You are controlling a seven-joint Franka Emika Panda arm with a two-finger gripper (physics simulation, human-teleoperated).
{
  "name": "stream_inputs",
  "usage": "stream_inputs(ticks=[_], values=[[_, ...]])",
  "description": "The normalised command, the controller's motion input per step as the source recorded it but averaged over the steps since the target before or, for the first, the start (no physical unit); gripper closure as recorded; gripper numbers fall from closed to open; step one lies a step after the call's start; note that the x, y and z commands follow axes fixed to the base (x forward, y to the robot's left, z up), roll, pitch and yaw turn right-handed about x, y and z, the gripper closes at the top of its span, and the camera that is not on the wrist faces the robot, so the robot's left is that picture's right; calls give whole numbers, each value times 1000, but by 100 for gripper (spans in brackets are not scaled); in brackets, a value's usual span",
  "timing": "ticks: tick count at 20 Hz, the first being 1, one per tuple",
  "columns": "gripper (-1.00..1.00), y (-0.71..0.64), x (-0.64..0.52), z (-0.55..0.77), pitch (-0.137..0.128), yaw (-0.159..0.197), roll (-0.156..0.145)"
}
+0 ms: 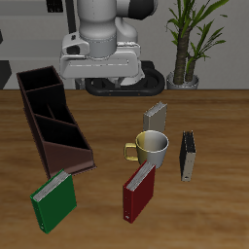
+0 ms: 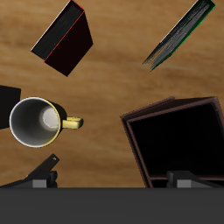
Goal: Place the green book into the right desk caddy's right compartment
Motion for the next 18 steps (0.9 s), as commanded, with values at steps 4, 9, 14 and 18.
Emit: stream_inputs(ticks=[4,9,14,18], values=[[-100,-271,284,138,-35,9,-45],[-100,-214,280,60,-14,-33,-46],[-100,-214,339,43,-14,-34,-38],[-100,-84,240,50,-19,-9,-17]])
